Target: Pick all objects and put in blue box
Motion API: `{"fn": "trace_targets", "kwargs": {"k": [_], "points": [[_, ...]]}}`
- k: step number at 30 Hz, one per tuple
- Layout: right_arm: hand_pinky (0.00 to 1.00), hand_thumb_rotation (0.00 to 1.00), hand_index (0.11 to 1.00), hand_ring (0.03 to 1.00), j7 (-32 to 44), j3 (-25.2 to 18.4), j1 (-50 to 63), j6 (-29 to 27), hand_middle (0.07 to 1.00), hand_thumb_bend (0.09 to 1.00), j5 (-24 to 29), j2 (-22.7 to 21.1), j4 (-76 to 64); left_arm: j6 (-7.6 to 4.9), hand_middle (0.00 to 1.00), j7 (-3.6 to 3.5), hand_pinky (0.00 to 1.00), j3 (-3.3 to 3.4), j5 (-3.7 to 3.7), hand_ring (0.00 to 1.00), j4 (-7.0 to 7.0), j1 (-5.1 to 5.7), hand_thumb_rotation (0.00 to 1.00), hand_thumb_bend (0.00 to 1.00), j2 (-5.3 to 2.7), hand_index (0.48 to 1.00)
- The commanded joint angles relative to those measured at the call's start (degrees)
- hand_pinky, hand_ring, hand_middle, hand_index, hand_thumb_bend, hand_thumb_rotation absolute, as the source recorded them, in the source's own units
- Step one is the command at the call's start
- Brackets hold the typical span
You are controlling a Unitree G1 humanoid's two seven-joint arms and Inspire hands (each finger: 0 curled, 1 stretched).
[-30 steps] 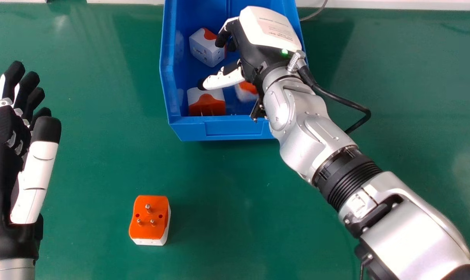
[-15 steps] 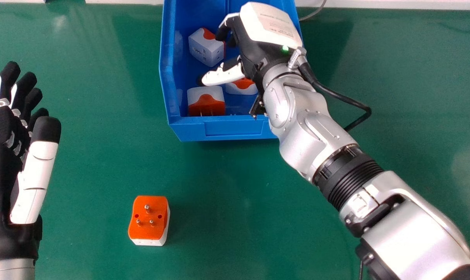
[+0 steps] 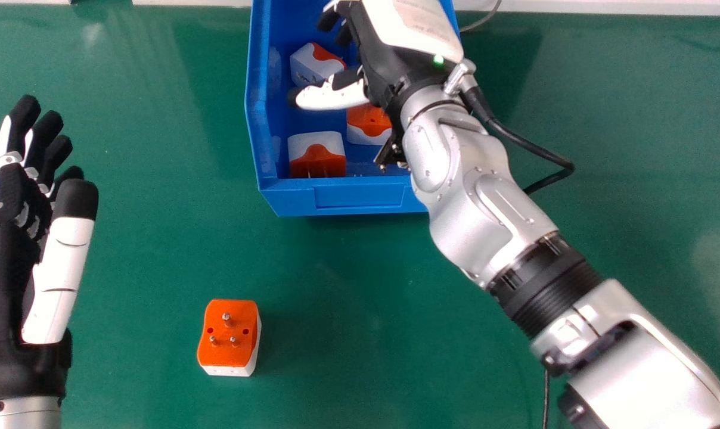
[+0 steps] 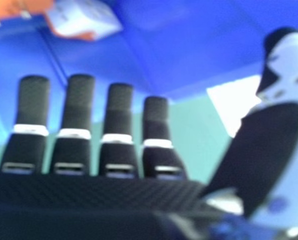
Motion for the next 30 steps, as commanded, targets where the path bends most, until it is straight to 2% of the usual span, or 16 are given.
{"fn": "trace_targets", "kwargs": {"k": [1,4,6,12,15,18,22,23,25,27,30], "points": [[0.51,0.36,0.744,0.626,1.9,-0.1,0.8,1.3,0.701,0.471,-1.0,-0.9,-6.1,-1.73,0.94,0.29,0.9,-0.27,0.24,0.93,-1.05,0.15,0.79,0.77,-0.36,0.946],[0.52,0.35,0.766,0.645,5.1,0.2,3.4,3.3,0.717,0.461,-2.0,-2.4,-13.0,-1.83,0.94,0.76,0.88,-0.55,1.31,0.92,-0.85,0.14,0.79,0.74,-0.53,0.94],[0.52,0.34,0.767,0.648,6.9,0.4,5.7,4.3,0.72,0.46,-2.6,-3.6,-17.8,-1.27,0.94,0.91,0.87,-0.73,1.31,0.92,-1.2,0.34,0.78,0.74,-0.67,0.938],[0.5,0.36,0.737,0.624,10.4,1.1,15.7,4.6,0.693,0.452,-5.3,-7.1,-34.7,-2.01,0.93,0.65,0.85,-1.04,1.64,0.91,-0.66,0.33,0.78,0.71,-0.53,0.935],[0.49,0.38,0.724,0.616,12.3,1.5,20.1,5.5,0.683,0.448,-6.9,-7.7,-41.4,-1.0,0.94,0.96,0.85,-1.49,1.61,0.91,-1.42,0.43,0.78,0.7,-0.8,0.942],[0.5,0.41,0.724,0.631,12.9,2.4,26.4,5.5,0.697,0.447,-8.7,-7.9,-48.4,0.02,0.94,1.26,0.85,-2.05,1.4,0.91,-2.47,0.99,0.78,0.67,-1.08,0.945],[0.52,0.46,0.735,0.66,11.8,3.6,36.2,2.9,0.729,0.44,-10.0,-8.5,-56.7,0.54,0.94,1.7,0.84,-2.02,1.78,0.91,-2.63,1.22,0.77,0.63,-1.06,0.941],[0.52,0.47,0.74,0.667,11.6,3.6,38.0,2.2,0.734,0.439,-10.1,-8.5,-58.0,0.29,0.93,1.67,0.84,-2.03,1.79,0.91,-2.45,1.2,0.77,0.63,-1.02,0.939],[0.53,0.47,0.745,0.677,10.8,3.6,41.7,-0.1,0.742,0.438,-10.4,-8.9,-60.4,-0.39,0.93,1.78,0.84,-2.01,2.27,0.9,-1.92,1.09,0.76,0.63,-0.9,0.935],[0.54,0.46,0.746,0.683,10.3,3.5,45.6,-2.7,0.747,0.439,-10.7,-10.0,-63.0,-0.9,0.93,1.64,0.83,-2.05,2.17,0.9,-1.33,1.09,0.77,0.63,-0.91,0.931],[0.54,0.48,0.748,0.69,9.2,3.0,50.8,-6.9,0.748,0.438,-10.2,-11.3,-66.0,-1.02,0.92,1.55,0.83,-2.03,2.23,0.9,-1.13,1.63,0.77,0.62,-0.98,0.928]]}}
